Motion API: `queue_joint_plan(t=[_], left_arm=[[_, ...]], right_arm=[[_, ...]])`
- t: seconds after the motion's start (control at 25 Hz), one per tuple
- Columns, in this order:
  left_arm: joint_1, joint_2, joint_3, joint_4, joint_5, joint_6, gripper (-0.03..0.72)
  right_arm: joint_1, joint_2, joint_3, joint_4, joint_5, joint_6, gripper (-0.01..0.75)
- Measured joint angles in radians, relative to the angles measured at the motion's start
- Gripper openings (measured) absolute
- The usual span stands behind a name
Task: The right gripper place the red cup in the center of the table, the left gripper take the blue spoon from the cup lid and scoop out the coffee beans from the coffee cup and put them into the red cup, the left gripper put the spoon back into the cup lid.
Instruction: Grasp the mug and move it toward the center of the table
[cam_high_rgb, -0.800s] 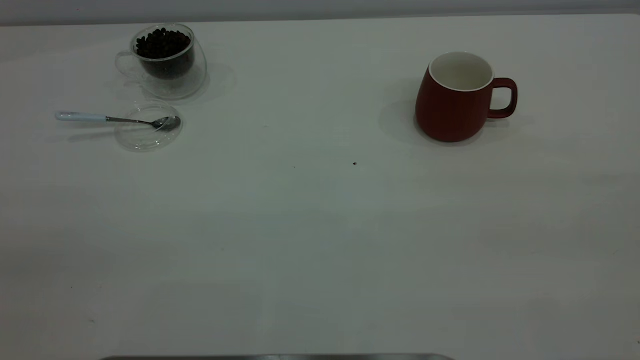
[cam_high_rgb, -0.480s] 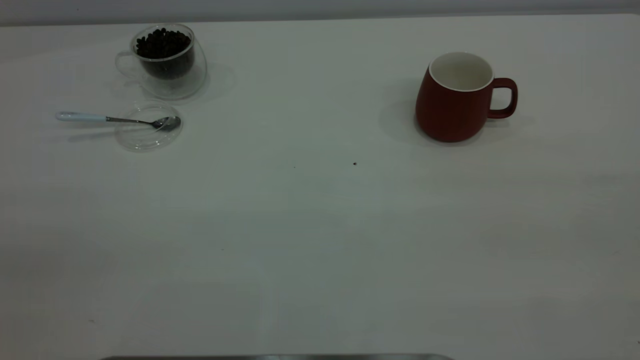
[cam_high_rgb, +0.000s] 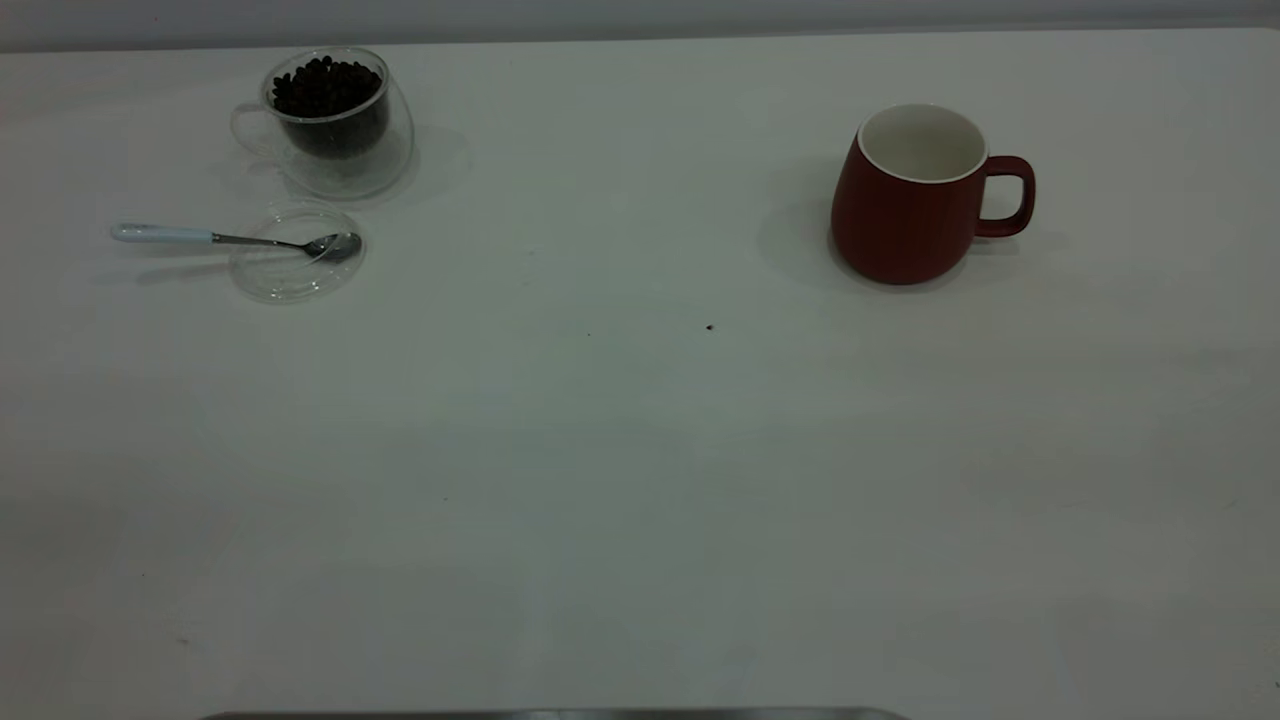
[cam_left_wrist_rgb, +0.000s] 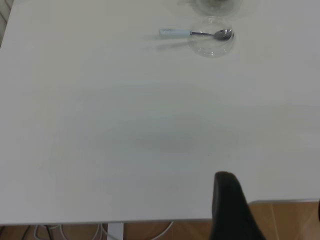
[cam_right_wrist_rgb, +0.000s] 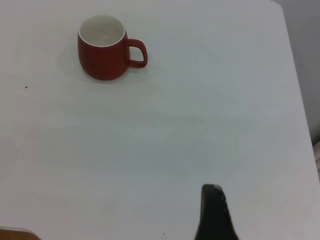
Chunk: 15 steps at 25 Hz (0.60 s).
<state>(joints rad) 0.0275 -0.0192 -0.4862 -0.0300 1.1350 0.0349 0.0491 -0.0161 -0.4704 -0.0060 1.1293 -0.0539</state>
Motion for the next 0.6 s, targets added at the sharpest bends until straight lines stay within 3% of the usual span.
queue_joint_plan(t=[0.6], left_arm=[[-0.002, 0.001, 0.000, 0.000, 0.000, -0.027, 0.470]], right_arm=[[0.000, 0.000, 0.000, 0.000, 0.000, 0.000, 0.546]])
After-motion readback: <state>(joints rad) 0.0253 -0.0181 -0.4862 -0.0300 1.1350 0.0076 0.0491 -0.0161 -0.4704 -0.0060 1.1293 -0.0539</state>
